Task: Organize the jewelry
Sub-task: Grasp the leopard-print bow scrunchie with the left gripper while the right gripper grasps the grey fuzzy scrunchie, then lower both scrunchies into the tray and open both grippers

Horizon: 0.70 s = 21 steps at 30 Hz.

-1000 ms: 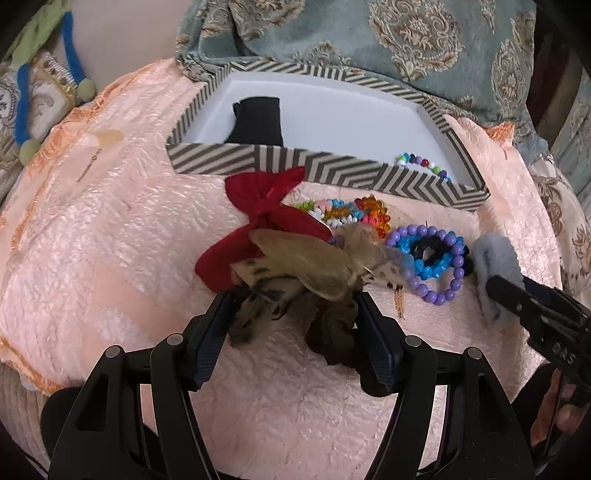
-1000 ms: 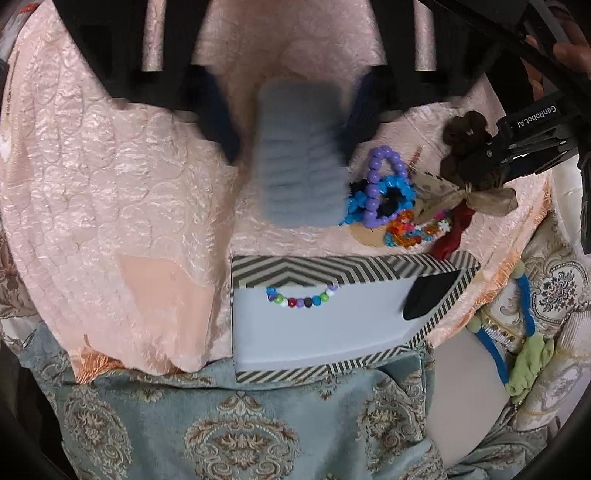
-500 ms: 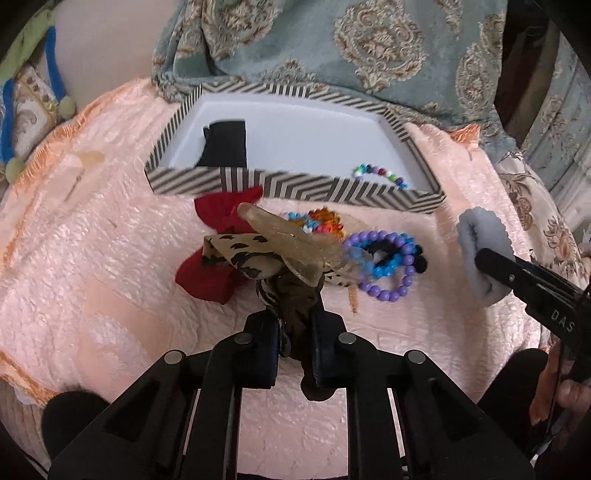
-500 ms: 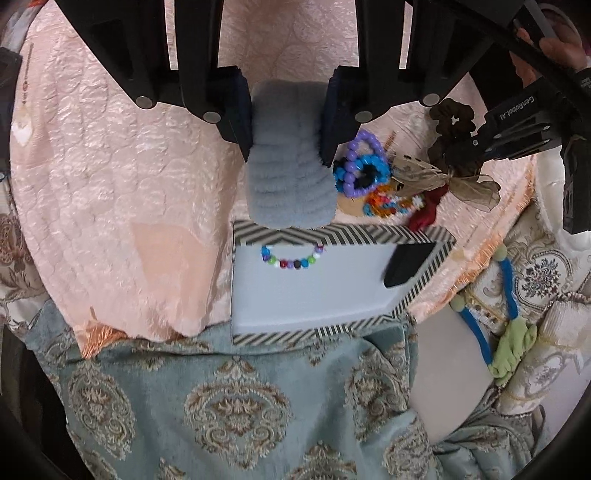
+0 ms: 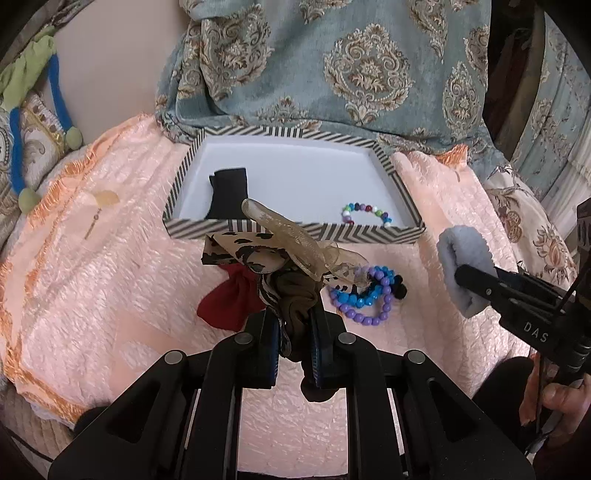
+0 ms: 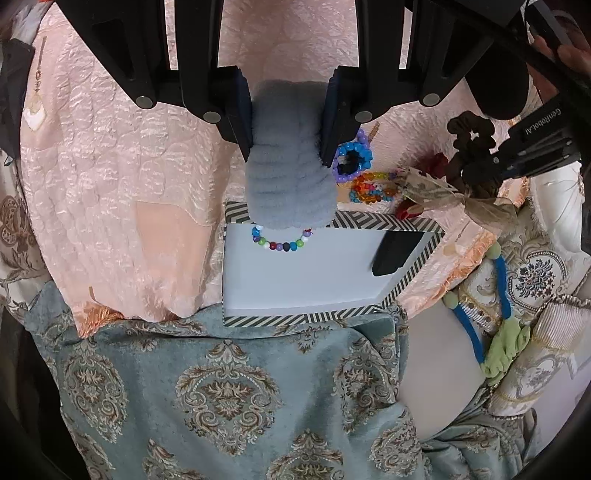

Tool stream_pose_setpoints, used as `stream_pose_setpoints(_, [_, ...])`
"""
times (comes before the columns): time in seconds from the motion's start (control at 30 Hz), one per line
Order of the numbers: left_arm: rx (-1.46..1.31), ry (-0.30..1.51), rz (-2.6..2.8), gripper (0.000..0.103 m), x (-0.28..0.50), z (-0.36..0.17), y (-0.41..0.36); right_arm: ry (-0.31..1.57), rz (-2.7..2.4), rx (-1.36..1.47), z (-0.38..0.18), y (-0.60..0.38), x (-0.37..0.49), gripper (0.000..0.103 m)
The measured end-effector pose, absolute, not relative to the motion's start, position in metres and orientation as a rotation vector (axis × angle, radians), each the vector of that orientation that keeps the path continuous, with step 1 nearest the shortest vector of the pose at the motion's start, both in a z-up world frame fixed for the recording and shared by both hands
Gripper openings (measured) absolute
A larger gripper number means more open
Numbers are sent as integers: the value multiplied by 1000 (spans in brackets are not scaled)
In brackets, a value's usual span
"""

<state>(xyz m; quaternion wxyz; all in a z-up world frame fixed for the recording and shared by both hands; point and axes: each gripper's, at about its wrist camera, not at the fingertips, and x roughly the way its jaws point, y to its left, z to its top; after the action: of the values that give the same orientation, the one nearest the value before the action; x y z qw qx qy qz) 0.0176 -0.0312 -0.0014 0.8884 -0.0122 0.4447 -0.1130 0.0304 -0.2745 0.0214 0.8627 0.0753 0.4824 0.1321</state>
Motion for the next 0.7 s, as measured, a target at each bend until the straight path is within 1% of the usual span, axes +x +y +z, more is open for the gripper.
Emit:
stream_pose_setpoints(0.33, [-71, 907, -235, 13, 41, 23, -20, 1001, 291, 136, 33, -271, 41, 31])
stream_pose_setpoints(0.7, [-131, 941, -227, 13, 112, 33, -17, 1023, 301, 92, 29, -260, 91, 31])
